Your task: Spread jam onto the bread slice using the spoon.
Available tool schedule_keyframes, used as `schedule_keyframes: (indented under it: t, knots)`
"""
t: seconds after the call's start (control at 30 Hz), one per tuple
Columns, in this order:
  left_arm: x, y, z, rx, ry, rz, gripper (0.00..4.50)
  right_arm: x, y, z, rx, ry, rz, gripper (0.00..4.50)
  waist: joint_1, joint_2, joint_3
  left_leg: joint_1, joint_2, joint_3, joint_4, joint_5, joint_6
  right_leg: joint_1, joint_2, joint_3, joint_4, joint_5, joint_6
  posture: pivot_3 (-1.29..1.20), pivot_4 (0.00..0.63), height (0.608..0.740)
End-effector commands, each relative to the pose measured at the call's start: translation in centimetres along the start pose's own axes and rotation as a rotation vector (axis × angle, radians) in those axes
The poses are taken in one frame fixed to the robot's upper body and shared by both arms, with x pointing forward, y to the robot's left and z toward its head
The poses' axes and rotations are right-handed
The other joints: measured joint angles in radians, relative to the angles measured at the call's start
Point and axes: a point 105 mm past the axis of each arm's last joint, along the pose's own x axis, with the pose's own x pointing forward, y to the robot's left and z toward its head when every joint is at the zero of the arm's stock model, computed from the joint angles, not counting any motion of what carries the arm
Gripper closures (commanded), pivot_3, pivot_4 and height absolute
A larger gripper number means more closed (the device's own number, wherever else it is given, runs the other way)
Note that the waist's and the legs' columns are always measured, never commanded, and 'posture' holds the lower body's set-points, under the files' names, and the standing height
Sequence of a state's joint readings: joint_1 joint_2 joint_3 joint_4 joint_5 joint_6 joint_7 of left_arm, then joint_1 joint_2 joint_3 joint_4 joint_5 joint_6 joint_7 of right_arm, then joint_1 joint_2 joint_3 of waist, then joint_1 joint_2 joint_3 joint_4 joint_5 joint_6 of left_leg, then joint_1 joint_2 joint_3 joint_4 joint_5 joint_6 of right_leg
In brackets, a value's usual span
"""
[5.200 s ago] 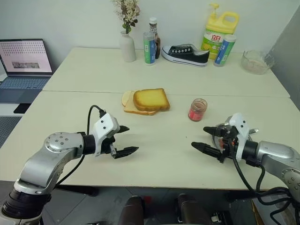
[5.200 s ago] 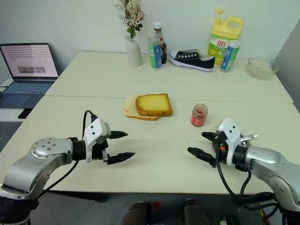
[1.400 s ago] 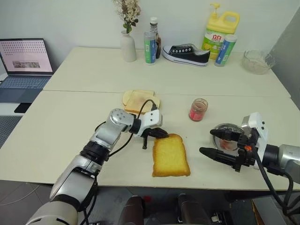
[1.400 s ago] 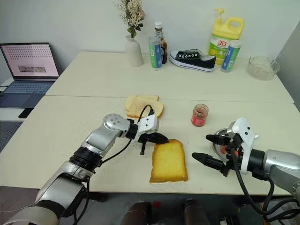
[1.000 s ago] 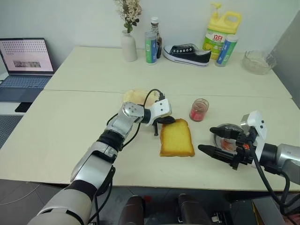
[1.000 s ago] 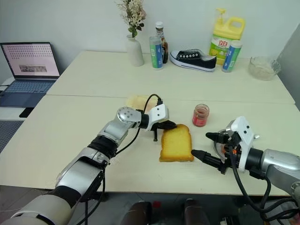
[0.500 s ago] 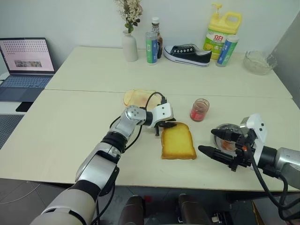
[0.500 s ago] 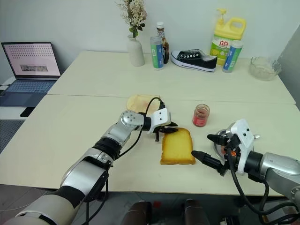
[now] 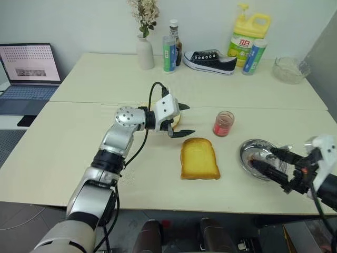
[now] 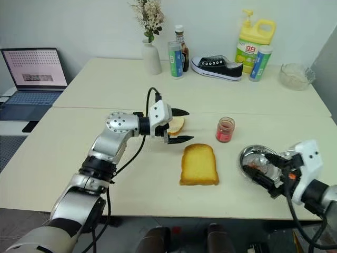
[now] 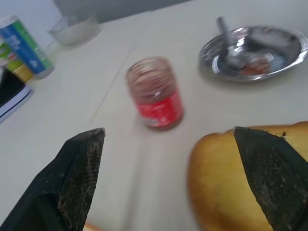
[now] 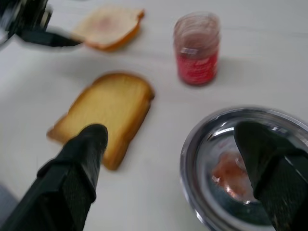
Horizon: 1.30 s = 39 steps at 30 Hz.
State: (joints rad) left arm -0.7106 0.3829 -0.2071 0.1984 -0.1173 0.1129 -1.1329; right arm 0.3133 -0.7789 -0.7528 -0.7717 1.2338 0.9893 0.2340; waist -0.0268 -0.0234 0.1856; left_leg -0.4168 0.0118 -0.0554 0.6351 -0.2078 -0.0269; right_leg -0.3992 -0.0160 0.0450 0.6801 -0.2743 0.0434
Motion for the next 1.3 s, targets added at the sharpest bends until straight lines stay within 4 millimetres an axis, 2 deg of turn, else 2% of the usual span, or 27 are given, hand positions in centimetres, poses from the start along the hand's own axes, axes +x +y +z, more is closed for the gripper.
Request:
schedule_keyframes:
  t: [0.03, 0.13, 0.2, 0.27, 0.3, 0.37, 0.5, 0.73, 0.9, 1.3]
  knots:
    - [1.1, -3.5, 2.7, -0.018, -0.086, -0.081, 0.03, -1.9, -2.9, 0.6, 0.140, -0.134, -0.185, 0.00, 0.001, 0.000, 0.000, 0.000, 0.000, 0.000, 0.000, 0.000, 0.000, 0.000, 0.000, 0.000, 0.000, 0.000, 0.000, 0.00, 0.150, 0.740]
    - [2.0, -5.7, 2.5, -0.014, -0.060, -0.126, 0.03, -2.8, -4.4, -1.0, 0.259, -0.143, -0.261, 0.00, 0.003, 0.000, 0.000, 0.001, 0.000, 0.000, 0.001, 0.000, 0.000, 0.002, -0.001, 0.000, 0.000, 0.000, 0.000, 0.00, 0.150, 0.740]
    - [2.8, -6.5, 1.8, 0.011, -0.027, -0.136, 0.03, -2.8, -5.5, -2.0, 0.343, -0.152, -0.289, 0.00, 0.002, 0.001, 0.000, 0.003, -0.001, 0.000, 0.002, 0.000, 0.000, 0.005, -0.001, 0.000, -0.001, 0.000, 0.000, 0.00, 0.150, 0.740]
    - [3.5, -6.7, 2.0, 0.000, -0.039, -0.128, 0.03, -2.5, -6.7, -2.6, 0.440, -0.187, -0.303, 0.00, -0.001, 0.001, 0.000, 0.007, -0.002, 0.001, 0.002, 0.000, 0.000, 0.009, -0.001, 0.001, -0.002, -0.001, -0.001, 0.00, 0.150, 0.740]
    - [3.8, -6.6, 2.2, -0.009, -0.049, -0.123, 0.03, -2.4, -7.1, -2.6, 0.470, -0.199, -0.302, 0.00, -0.003, 0.001, -0.001, 0.009, -0.002, 0.002, 0.002, 0.000, 0.000, 0.011, -0.001, 0.002, -0.002, -0.004, -0.006, 0.00, 0.150, 0.740]
    - [4.2, -6.8, 3.2, -0.029, -0.085, -0.128, 0.03, -1.7, -8.9, -3.0, 0.565, -0.234, -0.299, 0.00, -0.006, 0.002, -0.001, 0.010, -0.001, 0.003, 0.002, 0.000, 0.000, 0.011, -0.001, 0.003, -0.002, -0.004, -0.007, 0.00, 0.150, 0.740]
    - [4.1, -6.4, 3.7, -0.040, -0.091, -0.106, 0.03, -0.1, -10.8, -3.6, 0.666, -0.244, -0.273, 0.00, -0.005, 0.005, -0.002, 0.011, -0.001, 0.004, 0.001, 0.000, 0.000, 0.011, 0.000, 0.003, -0.002, -0.004, -0.006, 0.00, 0.150, 0.740]
    - [3.2, -5.8, 4.1, -0.062, -0.081, -0.062, 0.03, 3.3, -11.9, -4.4, 0.725, -0.199, -0.192, 0.00, -0.006, 0.005, -0.002, 0.013, -0.001, 0.003, -0.003, 0.000, 0.000, 0.011, 0.002, 0.003, -0.002, -0.002, -0.003, 0.00, 0.150, 0.740]
    - [2.5, -6.3, 4.2, -0.082, -0.055, -0.056, 0.03, 5.3, -12.6, -4.8, 0.748, -0.178, -0.159, 0.00, -0.006, 0.006, -0.002, 0.014, 0.000, 0.004, -0.004, 0.000, 0.000, 0.011, 0.002, 0.003, -0.002, -0.002, -0.003, 0.00, 0.150, 0.740]
    - [1.6, -6.1, 4.2, -0.082, -0.017, -0.034, 0.03, 7.2, -13.9, -5.3, 0.785, -0.191, -0.134, 0.00, -0.010, 0.004, -0.002, 0.016, 0.000, 0.005, -0.004, 0.000, 0.000, 0.013, 0.002, 0.005, -0.002, -0.002, -0.003, 0.00, 0.150, 0.740]
